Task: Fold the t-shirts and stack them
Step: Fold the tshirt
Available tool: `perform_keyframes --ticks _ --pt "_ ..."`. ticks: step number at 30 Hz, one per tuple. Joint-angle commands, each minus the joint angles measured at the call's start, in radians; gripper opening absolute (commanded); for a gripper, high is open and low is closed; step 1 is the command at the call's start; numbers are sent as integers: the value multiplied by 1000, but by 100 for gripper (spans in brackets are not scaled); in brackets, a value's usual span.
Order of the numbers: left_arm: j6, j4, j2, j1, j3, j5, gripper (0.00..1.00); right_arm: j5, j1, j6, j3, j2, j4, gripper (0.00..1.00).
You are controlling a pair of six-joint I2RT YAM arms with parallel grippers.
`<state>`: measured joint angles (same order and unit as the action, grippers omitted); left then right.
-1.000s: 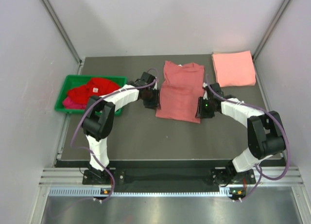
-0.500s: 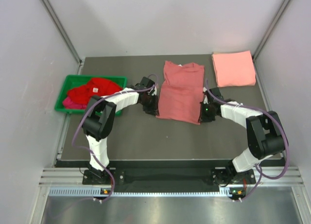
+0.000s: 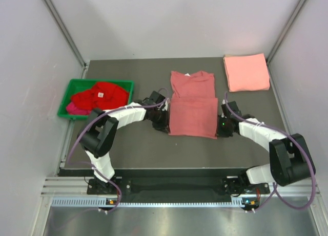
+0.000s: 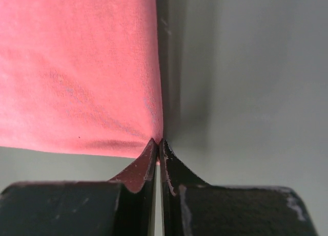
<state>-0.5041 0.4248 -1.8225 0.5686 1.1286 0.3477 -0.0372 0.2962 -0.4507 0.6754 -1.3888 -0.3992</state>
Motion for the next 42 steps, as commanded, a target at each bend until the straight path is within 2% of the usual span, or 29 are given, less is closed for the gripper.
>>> perform_keyframes --ticks 1,6,7,8,9,13,17,20,21,22,28,32,37,42 --pt "-31 -12 83 46 -50 -12 15 72 -3 -55 -54 77 -131 0" --pt "-66 22 109 106 -81 -67 18 89 1 -112 -89 157 -187 2" --pt "-74 25 114 112 -84 -75 19 82 4 -123 -97 169 -187 5" --pt "-77 34 118 122 -90 -81 20 88 9 -132 -96 171 -202 14" --pt "-80 43 129 125 -92 -87 23 91 11 -137 -93 169 -211 18" --pt "-67 104 166 131 -41 -120 31 132 15 -158 -28 191 -295 27" --pt "-24 155 157 125 129 -194 32 189 15 -145 90 214 -351 27" --pt "-7 138 89 122 243 -188 31 143 14 -96 174 179 -276 24" --pt "-2 126 48 120 266 -188 31 108 14 -82 199 166 -239 20" --pt "10 114 25 117 314 -187 31 93 14 -48 214 130 -178 18" --pt "44 49 -176 48 499 -179 28 123 12 96 378 -115 -54 11" --pt "55 -62 -274 2 520 -139 27 128 11 147 440 -237 31 10" --pt "47 -63 -357 -36 578 -145 27 132 6 185 535 -407 76 10" --pt "75 -55 -363 -70 640 -137 29 154 6 198 581 -394 36 11"
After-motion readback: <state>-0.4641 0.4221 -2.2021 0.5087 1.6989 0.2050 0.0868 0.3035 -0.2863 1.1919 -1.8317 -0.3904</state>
